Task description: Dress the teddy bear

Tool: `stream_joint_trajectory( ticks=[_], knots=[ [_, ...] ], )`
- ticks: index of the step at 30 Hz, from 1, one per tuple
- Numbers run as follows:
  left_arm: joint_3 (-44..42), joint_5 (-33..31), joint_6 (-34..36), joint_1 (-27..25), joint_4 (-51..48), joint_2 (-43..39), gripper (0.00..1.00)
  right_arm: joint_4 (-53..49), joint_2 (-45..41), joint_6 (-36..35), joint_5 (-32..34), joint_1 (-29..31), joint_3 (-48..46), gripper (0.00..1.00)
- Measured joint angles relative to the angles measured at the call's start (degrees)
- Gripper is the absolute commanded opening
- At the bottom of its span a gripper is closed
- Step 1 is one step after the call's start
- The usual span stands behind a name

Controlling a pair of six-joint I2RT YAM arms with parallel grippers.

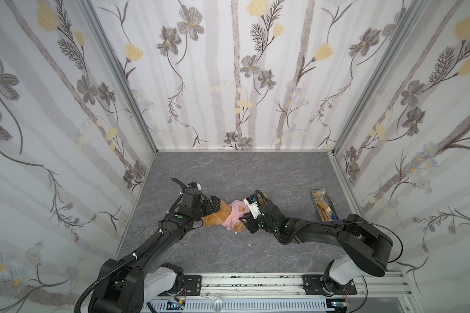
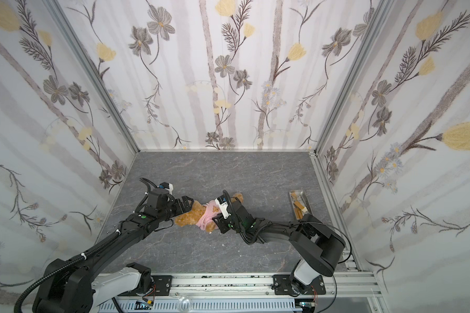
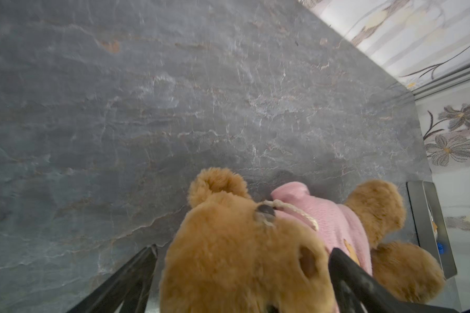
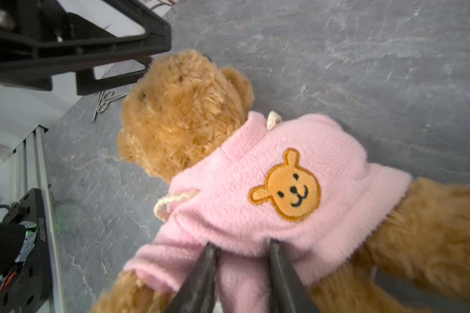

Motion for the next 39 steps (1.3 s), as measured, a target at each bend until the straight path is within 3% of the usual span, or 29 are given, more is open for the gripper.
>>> stream_joint_trajectory(
  ticks=[5,8,13,21,25,29,32,34,39],
  knots=[
    [-2.51,5.16,-3.63,-0.37,3.48,3.96,1.00,3.19,1.11,1.36,0.04,1.77,-2.56,0.31],
    [-3.08,6.84,-5.09,-1.40,6.23,5.11,0.94,4.39,1.99,1.36,0.72,2.29,-2.62,0.30],
    [-7.21,7.32,-8.61,-2.84,12.15,6.10,0.70,4.74,2.64,1.33,1.18,2.43,-2.32,0.36],
    [-11.02,6.60,-12.02,-4.92,21.22,6.56,0.35,-3.45,-2.80,-0.35,3.76,2.21,1.16,0.67],
    [-11.43,4.72,-7.76,-5.27,22.51,2.71,0.21,-9.40,-11.17,-3.43,5.77,0.26,2.99,0.74],
    [-12.02,3.28,-2.38,-5.29,25.75,-1.27,0.16,-14.51,-18.75,-6.56,5.86,-3.91,5.01,0.79],
    [-12.15,2.14,2.10,-5.55,28.76,-5.22,0.15,-19.06,-24.06,-8.22,4.90,-10.03,6.91,0.89],
    [-12.15,1.68,5.20,-5.84,31.56,-8.39,0.13,-20.92,-27.19,-8.28,2.71,-14.82,9.05,0.95],
    [-11.65,-0.92,13.14,-7.02,36.02,-13.35,0.10,-25.92,-31.01,-8.31,-5.01,-22.16,15.37,0.96]
  ],
)
